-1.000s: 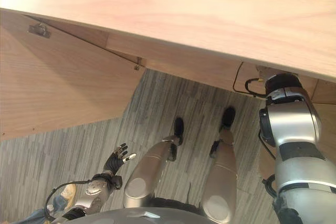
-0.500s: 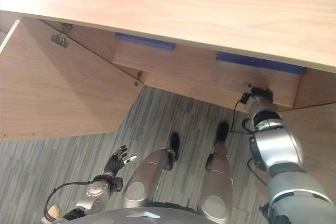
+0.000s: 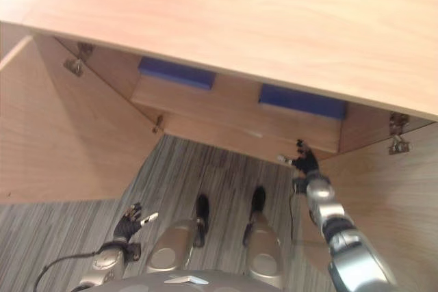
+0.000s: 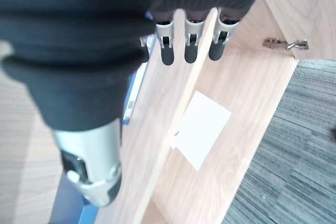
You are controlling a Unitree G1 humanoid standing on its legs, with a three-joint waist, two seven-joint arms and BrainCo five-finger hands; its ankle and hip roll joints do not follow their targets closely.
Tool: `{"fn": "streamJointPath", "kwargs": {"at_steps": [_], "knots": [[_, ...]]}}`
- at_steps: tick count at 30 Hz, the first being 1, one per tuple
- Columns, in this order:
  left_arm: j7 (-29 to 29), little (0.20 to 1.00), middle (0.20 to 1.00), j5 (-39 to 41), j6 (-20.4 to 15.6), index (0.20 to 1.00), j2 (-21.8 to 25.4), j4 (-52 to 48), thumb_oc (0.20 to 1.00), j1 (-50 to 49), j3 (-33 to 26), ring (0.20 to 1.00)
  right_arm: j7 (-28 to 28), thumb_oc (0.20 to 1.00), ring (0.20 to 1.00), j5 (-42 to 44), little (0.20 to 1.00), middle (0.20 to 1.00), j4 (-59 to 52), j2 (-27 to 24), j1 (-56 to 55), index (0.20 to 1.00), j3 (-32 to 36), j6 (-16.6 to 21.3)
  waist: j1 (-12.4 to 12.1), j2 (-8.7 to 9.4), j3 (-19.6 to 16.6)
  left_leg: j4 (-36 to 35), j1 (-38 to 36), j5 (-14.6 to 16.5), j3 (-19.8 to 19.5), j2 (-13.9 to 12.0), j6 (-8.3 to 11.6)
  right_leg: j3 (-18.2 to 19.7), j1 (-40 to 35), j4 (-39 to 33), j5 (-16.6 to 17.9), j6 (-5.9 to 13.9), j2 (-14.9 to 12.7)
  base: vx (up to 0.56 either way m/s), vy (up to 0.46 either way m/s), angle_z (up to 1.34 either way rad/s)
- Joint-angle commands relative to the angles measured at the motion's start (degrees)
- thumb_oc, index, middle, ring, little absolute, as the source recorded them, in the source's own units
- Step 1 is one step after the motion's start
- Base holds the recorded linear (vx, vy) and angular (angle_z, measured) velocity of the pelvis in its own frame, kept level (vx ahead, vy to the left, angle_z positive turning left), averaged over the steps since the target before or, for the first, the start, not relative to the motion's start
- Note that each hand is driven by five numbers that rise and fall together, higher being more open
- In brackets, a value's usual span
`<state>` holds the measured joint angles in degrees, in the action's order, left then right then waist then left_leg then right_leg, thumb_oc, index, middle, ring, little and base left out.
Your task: Put the empty folder in the office cabinet
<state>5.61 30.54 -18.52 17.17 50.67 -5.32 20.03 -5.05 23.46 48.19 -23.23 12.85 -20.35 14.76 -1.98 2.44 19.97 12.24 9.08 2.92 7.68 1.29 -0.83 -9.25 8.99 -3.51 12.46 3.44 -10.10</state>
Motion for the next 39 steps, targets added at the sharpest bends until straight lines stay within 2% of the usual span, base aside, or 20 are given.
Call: {"fn": "streamJointPath", "kwargs": {"at_steps": [1,3,4,5,7,13,15,17,18,21,22,25,26,27,28,30,32,33,35,39], "knots": [[2.5,1.0,1.0,-1.7,-2.9,1.0,0.7,0.7,1.0,-0.6,0.1,1.0,-2.7,1.0,1.0,-2.9,1.0,1.0,5.3,-4.5,4.4,1.0,1.4,3.9,0.3,-2.3,0.3,0.5,-7.3,10.0,0.0,0.9,0.16,-1.7,-0.5,0.4,-5.5,3.13,0.6,-0.09,0.089,-0.07],[2.5,1.0,1.0,-1.7,-2.9,1.0,0.7,0.7,1.0,-0.6,0.1,1.0,-2.7,1.0,1.0,-2.9,1.0,1.0,5.3,-4.5,4.4,1.0,1.4,3.9,0.3,-2.3,0.3,0.5,-7.3,10.0,0.0,0.9,0.16,-1.7,-0.5,0.4,-5.5,3.13,0.6,-0.14,0.115,-0.13],[3.3,1.0,1.0,-2.3,-3.9,1.0,0.0,2.1,1.0,-0.5,-0.8,1.0,-2.0,1.0,1.0,-5.3,1.0,1.0,5.5,-2.7,-0.1,1.0,1.9,4.6,1.0,-0.86,-1.3,0.9,-9.4,11.3,0.6,1.7,-0.76,-1.8,-1.2,-0.9,-3.8,4.45,-0.2,-0.19,0.141,-0.19],[3.3,1.0,1.0,-2.3,-3.9,1.0,0.0,2.1,1.0,-0.5,-0.8,1.0,-2.0,1.0,1.0,-5.3,1.0,1.0,5.5,-2.7,-0.1,1.0,1.9,4.6,1.0,-0.86,-1.3,0.9,-9.4,11.3,0.6,1.7,-0.76,-1.8,-1.2,-0.9,-3.8,4.45,-0.2,-0.32,0.202,-0.36],[4.2,1.0,1.0,-3.4,-3.7,1.0,0.0,2.3,1.0,-0.3,-1.9,1.0,-0.5,1.0,1.0,-5.6,1.0,1.0,5.4,-0.1,-5.0,1.0,2.6,6.9,1.7,0.45,-2.0,1.0,-11.1,12.3,0.8,2.4,-2.13,-1.3,-0.5,-1.5,-2.9,6.26,-0.4,-0.29,0.124,-0.22],[5.6,1.0,1.0,-5.9,-2.9,1.0,0.0,3.4,1.0,-0.2,-2.6,1.0,2.8,1.0,1.0,-7.3,1.0,1.0,4.2,1.0,-8.5,1.0,3.6,7.9,2.8,0.67,-2.6,-1.2,-12.7,11.3,1.0,2.8,-2.71,-1.2,1.1,-1.5,-2.8,7.4,0.5,-0.16,0.092,-0.2],[5.5,1.0,1.0,-6.0,-2.1,1.0,-0.3,4.2,1.0,-0.7,-3.1,1.0,7.5,1.0,1.0,-9.9,1.0,1.0,3.6,1.7,-10.8,1.0,4.6,8.3,3.7,0.68,-2.9,-4.8,-14.5,9.2,3.8,2.2,-2.2,-4.7,1.7,-1.5,-1.6,8.08,0.9,-0.22,0.18,-0.24],[5.4,1.0,1.0,-6.0,-1.9,1.0,-0.4,4.2,1.0,-0.9,-3.3,1.0,9.1,1.0,1.0,-10.4,1.0,1.0,3.5,1.9,-11.4,1.0,4.9,9.0,4.0,0.76,-2.8,-5.6,-15.1,8.9,5.0,2.0,-2.07,-5.8,1.6,-1.5,-0.7,8.14,0.6,-0.07,0.093,-0.24],[5.0,1.0,1.0,-6.4,-2.0,1.0,-0.7,4.6,1.0,-1.1,-3.4,1.0,12.5,1.0,1.0,-10.7,1.0,1.0,3.0,2.4,-12.5,1.0,5.5,8.9,4.4,-0.04,-2.8,-7.1,-16.7,9.5,5.7,0.9,-2.1,-6.2,0.5,-0.7,-0.2,8.79,0.9,-0.08,0.113,-0.51],[3.2,1.0,1.0,-4.1,-1.9,1.0,-0.9,5.4,1.0,-0.3,-3.0,1.0,19.0,1.0,1.0,-9.9,1.0,1.0,3.5,3.2,-13.9,1.0,7.4,9.1,5.7,-0.61,-3.3,-9.5,-16.5,7.9,7.8,-0.3,-2.78,-4.1,0.1,7.6,-1.9,7.94,-1.1,-0.18,0.079,-0.75],[3.2,1.0,1.0,-4.1,-1.9,1.0,-0.9,5.4,1.0,-0.3,-3.0,1.0,19.0,1.0,1.0,-9.9,1.0,1.0,3.5,3.2,-13.9,1.0,7.4,9.1,5.7,-0.61,-3.3,-9.5,-16.5,7.9,7.8,-0.3,-2.78,-4.1,0.1,7.6,-1.9,7.94,-1.1,-0.17,0.02,-0.19],[2.7,1.0,1.0,-2.0,-2.2,1.0,-1.0,6.3,1.0,0.8,-2.9,1.0,24.6,1.0,1.0,-7.2,1.0,1.0,5.0,4.2,-14.3,1.0,9.4,8.1,6.3,-1.64,-3.6,-10.3,-15.6,6.6,9.0,-1.5,-3.11,-2.6,-1.2,11.0,-5.3,6.82,-1.7,-0.15,-0.018,-0.44],[2.5,1.0,1.0,-0.7,-2.8,1.0,-1.5,7.3,1.0,1.3,-2.8,1.0,30.7,1.0,1.0,-5.9,1.0,1.0,7.0,5.4,-14.5,1.0,11.4,7.7,6.6,-2.71,-3.8,-11.0,-15.1,5.4,9.5,-2.5,-3.52,-1.1,-3.4,13.8,-8.3,5.72,-2.0,-0.15,-0.07,-0.22],[2.5,1.0,1.0,0.4,-3.4,1.0,-2.0,8.3,1.0,1.7,-2.5,1.0,34.1,1.0,1.0,-4.5,1.0,1.0,8.6,6.4,-14.4,1.0,13.4,7.7,6.6,-3.5,-4.0,-11.4,-14.6,4.7,10.0,-3.2,-3.82,-0.5,-5.8,14.9,-10.7,5.0,-2.2,-0.13,-0.075,-0.1],[2.5,1.0,1.0,0.9,-3.7,1.0,-2.3,8.8,1.0,1.8,-2.3,1.0,35.4,1.0,1.0,-4.2,1.0,1.0,9.4,6.8,-14.4,1.0,14.1,8.1,6.6,-3.69,-4.1,-11.7,-14.7,4.6,10.1,-3.3,-3.92,-0.3,-6.6,15.1,-11.3,4.94,-2.4,-0.06,-0.082,-0.46],[2.4,1.0,1.0,1.3,-4.3,1.0,-2.9,9.5,1.0,1.6,-1.9,1.0,39.6,1.0,1.0,-3.3,1.0,1.0,10.3,7.7,-14.2,1.0,15.8,8.8,6.6,-4.11,-4.7,-13.1,-15.3,4.0,10.4,-3.5,-3.67,-0.1,-9.6,13.0,-13.6,4.95,-1.6,-0.01,-0.082,-0.83],[2.4,1.0,1.0,1.2,-4.6,1.0,-3.1,9.7,1.0,1.4,-1.9,1.0,41.0,1.0,1.0,-2.5,1.0,1.0,10.6,8.0,-14.1,1.0,16.3,8.9,6.5,-4.06,-5.0,-13.3,-15.5,4.0,10.7,-3.5,-3.42,-0.4,-10.6,11.4,-14.0,5.1,-1.1,0.03,-0.078,-0.51],[2.5,1.0,1.0,1.1,-4.8,1.0,-3.4,10.3,1.0,1.1,-2.2,1.0,43.5,1.0,1.0,-1.3,1.0,1.0,11.1,8.3,-14.1,1.0,17.4,9.6,6.5,-3.85,-5.4,-13.6,-15.9,4.1,11.3,-3.3,-2.97,-1.0,-11.9,8.5,-13.7,5.37,-0.5,0.08,-0.142,-1.39],[3.3,1.0,1.0,0.9,-4.1,1.0,-3.5,10.7,1.0,0.8,-2.9,1.0,43.0,1.0,1.0,3.5,1.0,1.0,12.1,8.4,-14.3,1.0,20.2,10.8,6.5,-3.58,-6.4,-14.4,-16.4,2.5,12.2,-3.6,-2.08,-0.9,-12.5,4.9,-12.0,4.77,0.8,0.04,-0.196,-1.69],[3.4,1.0,1.0,-0.1,-2.9,1.0,-3.4,10.1,1.0,0.4,-3.0,1.0,42.7,1.0,1.0,6.1,1.0,1.0,12.4,8.3,-14.4,1.0,22.7,11.9,6.6,-3.6,-7.2,-15.4,-17.3,2.1,12.0,-3.7,-1.39,-1.0,-13.2,3.3,-12.0,4.18,1.8,0.04,-0.103,0.09]]}}
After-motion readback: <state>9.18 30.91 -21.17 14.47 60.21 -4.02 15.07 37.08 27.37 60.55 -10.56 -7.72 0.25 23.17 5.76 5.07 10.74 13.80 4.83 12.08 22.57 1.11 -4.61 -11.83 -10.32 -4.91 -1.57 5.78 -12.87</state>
